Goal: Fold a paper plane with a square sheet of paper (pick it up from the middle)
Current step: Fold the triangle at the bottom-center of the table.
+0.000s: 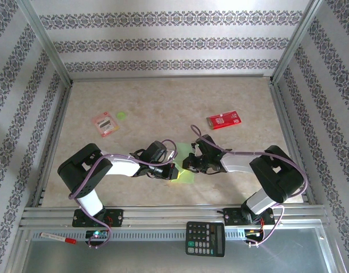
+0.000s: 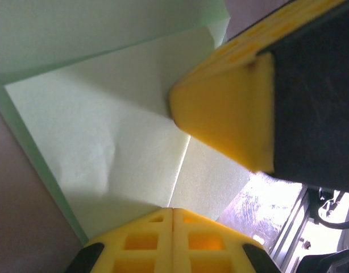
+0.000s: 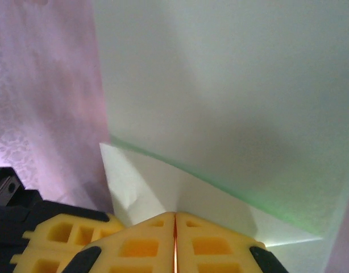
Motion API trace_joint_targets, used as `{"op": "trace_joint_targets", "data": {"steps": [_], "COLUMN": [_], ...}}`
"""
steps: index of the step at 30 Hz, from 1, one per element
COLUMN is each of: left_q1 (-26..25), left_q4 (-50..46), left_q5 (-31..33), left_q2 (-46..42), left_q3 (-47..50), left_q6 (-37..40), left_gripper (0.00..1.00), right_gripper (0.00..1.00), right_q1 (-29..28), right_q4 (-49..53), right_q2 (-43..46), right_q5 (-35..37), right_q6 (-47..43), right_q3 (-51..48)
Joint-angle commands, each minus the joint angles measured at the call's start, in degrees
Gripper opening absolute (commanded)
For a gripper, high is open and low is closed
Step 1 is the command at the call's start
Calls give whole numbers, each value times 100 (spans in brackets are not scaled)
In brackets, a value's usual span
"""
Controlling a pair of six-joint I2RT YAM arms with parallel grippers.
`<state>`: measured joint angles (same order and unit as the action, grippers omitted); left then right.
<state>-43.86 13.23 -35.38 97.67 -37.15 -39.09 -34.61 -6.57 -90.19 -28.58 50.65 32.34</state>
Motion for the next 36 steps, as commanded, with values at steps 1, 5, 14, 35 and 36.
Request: {"op": "trace_joint_targets", "data": {"steps": [1,5,14,35,36], "left_q1": [8,9,9,9,9], "left_q4": [-840,-849,-902,-463,-453], "left_q5": [344,340,227,-108,-102], "left_q2": [182,159,150,467,515], "left_q3": [151,158,-151,-1038,-1069], "left_q6": [96,103,104,-463,-458], "left_gripper": [0,0,0,0,0], "right_gripper": [8,8,8,7,7], "right_q1": [202,483,512,491,483], "right_q4": [-5,31,20,-290,-292], "right_q2": [-145,-157,-245,-295,-284], "right_q5": [-29,-130,-161,-95,-95], "right_q6": [-254,-412,-452,-342,-337], "right_q3": [-7,-61,-138,-509,-509]}}
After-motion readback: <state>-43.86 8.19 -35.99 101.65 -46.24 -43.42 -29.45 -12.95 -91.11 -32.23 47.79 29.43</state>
